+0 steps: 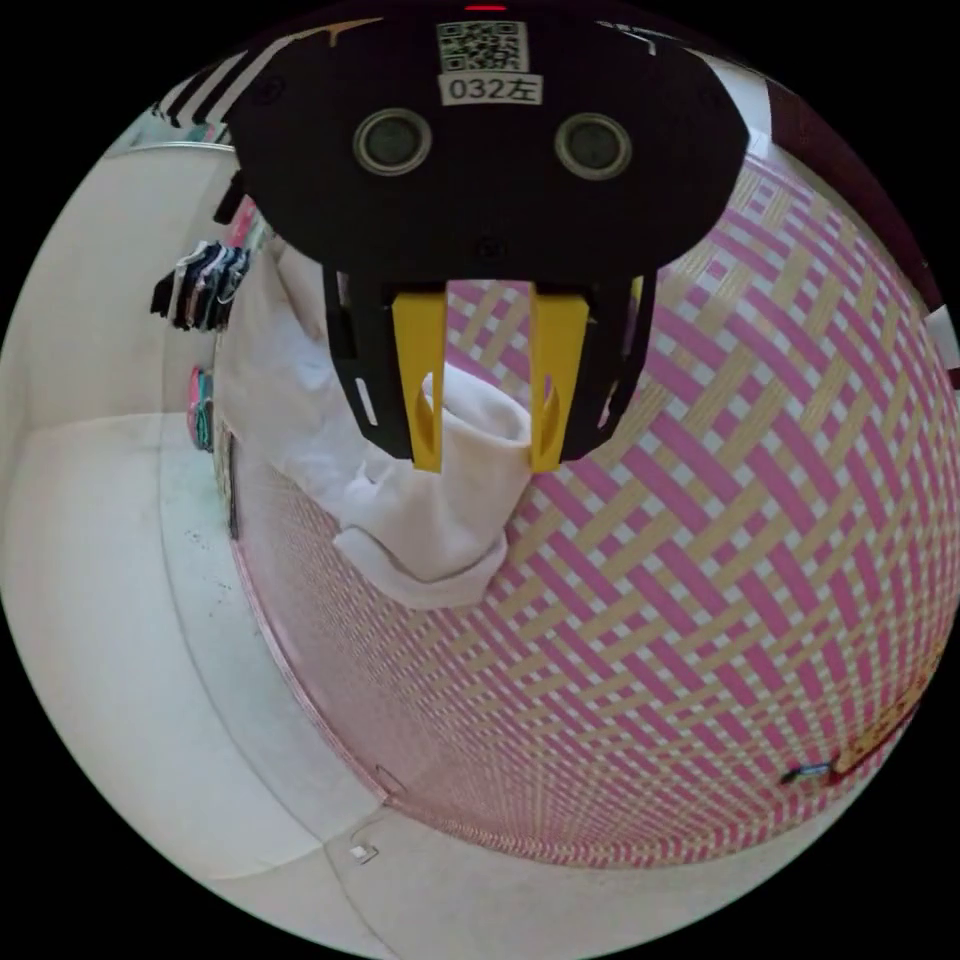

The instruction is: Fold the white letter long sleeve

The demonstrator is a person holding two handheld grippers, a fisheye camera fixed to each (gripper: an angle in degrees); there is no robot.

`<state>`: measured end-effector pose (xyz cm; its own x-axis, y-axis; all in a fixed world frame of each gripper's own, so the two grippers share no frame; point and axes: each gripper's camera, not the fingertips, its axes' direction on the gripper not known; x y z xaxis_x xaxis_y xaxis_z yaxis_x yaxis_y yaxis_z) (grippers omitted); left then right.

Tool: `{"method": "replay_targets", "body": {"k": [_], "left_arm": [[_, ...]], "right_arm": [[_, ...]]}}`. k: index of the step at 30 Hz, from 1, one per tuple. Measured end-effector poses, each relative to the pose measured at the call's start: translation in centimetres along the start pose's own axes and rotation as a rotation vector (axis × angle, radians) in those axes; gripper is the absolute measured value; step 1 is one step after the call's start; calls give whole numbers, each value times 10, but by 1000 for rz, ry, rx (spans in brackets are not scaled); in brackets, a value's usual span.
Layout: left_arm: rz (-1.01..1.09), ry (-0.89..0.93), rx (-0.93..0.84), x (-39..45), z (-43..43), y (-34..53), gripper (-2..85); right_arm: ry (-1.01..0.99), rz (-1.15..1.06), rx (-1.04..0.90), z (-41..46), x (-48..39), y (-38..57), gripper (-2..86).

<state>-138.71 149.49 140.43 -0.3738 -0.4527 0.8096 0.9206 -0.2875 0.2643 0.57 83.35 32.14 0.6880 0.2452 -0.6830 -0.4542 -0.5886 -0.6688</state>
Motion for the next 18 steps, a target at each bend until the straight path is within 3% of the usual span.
{"method": "replay_targets", "body": {"k": [4, 10, 13, 18], "left_arm": [[-8, -2, -19, -6, 3, -7, 12], [-75, 645, 192, -2, -27, 13, -12], [89, 919, 110, 98, -28, 25, -14], [595, 1251, -256, 390, -23, 113, -13]], "right_arm": [[-17, 32, 31, -5, 4, 10, 52], [-45, 59, 129, -23, 15, 29, 51], [-47, 74, 165, -34, 25, 39, 50], [-51, 76, 156, -40, 39, 53, 49]]}}
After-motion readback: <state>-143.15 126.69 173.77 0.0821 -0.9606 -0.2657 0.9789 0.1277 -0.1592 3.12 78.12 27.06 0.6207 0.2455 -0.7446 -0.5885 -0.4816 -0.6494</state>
